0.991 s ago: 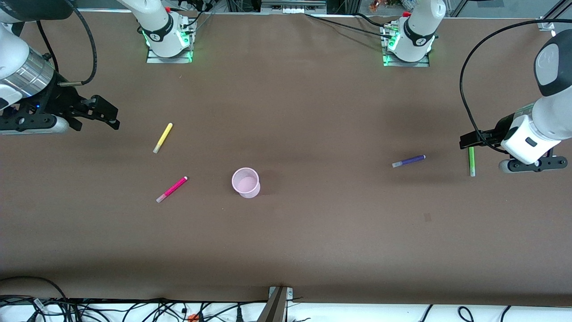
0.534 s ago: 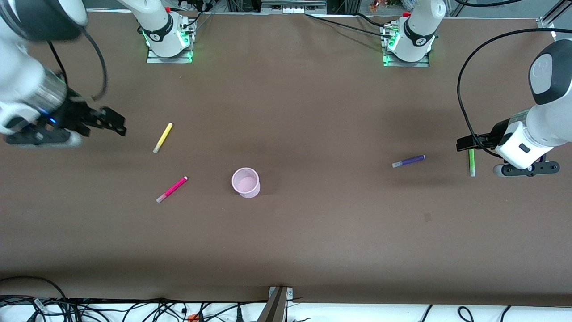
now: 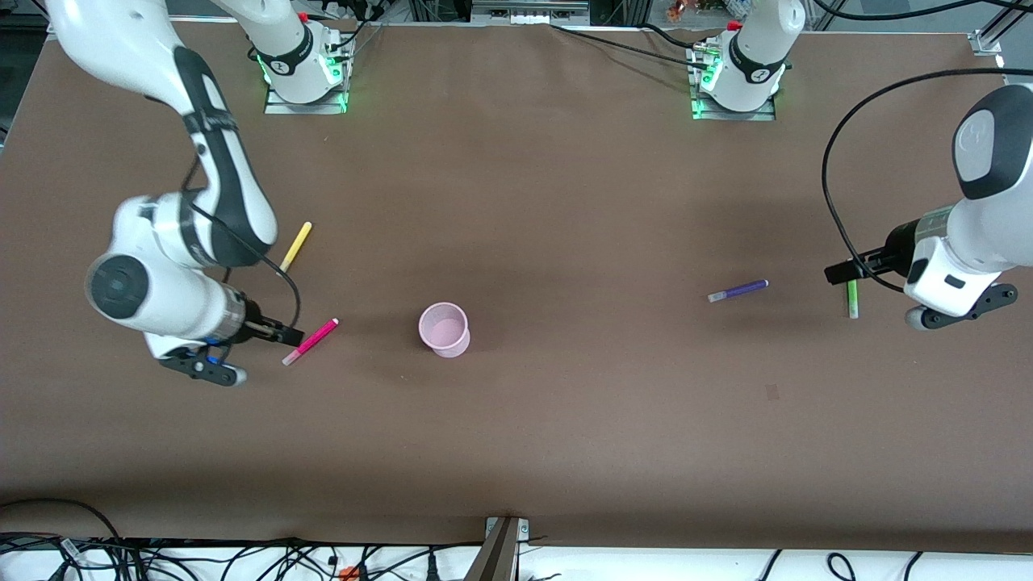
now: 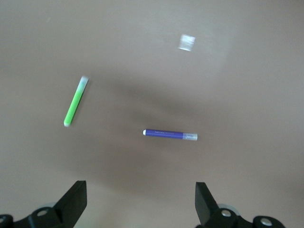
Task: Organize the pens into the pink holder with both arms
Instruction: 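Reach the right gripper down to the pink marker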
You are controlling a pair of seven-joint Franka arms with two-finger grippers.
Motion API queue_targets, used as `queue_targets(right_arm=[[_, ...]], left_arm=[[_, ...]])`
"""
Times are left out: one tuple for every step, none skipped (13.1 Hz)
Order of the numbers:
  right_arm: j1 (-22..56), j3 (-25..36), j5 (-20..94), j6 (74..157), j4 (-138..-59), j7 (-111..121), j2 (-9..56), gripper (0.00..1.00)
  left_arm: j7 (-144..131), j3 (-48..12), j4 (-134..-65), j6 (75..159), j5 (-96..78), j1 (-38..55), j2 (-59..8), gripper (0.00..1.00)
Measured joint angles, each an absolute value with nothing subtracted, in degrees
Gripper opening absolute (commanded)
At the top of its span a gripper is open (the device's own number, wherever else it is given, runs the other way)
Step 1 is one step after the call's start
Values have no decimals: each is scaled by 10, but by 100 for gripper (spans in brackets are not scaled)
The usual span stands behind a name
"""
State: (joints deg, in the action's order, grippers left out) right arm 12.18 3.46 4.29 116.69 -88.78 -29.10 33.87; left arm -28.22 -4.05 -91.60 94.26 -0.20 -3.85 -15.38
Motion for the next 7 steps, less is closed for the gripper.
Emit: queue_targets(right_arm=[[126, 34, 63, 1174, -882, -321, 359, 90], [127, 34, 100, 1182, -878, -336, 378, 89], [127, 34, 134, 1186, -875, -340, 395, 87], [127, 35, 152, 1187, -874, -340, 408, 85], [127, 35, 158, 1187, -874, -343, 414, 83], [126, 35, 160, 1187, -874, -346, 416, 83], [125, 35, 161, 1185, -874, -352, 417, 82]], left_arm=[[-355, -41, -917, 944, -2, -38, -162, 100], [-435, -42, -917, 949, -2, -37, -173, 100], [-516, -43, -918, 962, -2, -36, -186, 100], [-603, -44, -920, 981, -2, -36, -201, 100], [-681, -45, -925, 1008, -2, -35, -214, 100], [-741, -45, -937, 1037, -2, -35, -223, 100], [-775, -46, -950, 1058, -2, -34, -228, 100]])
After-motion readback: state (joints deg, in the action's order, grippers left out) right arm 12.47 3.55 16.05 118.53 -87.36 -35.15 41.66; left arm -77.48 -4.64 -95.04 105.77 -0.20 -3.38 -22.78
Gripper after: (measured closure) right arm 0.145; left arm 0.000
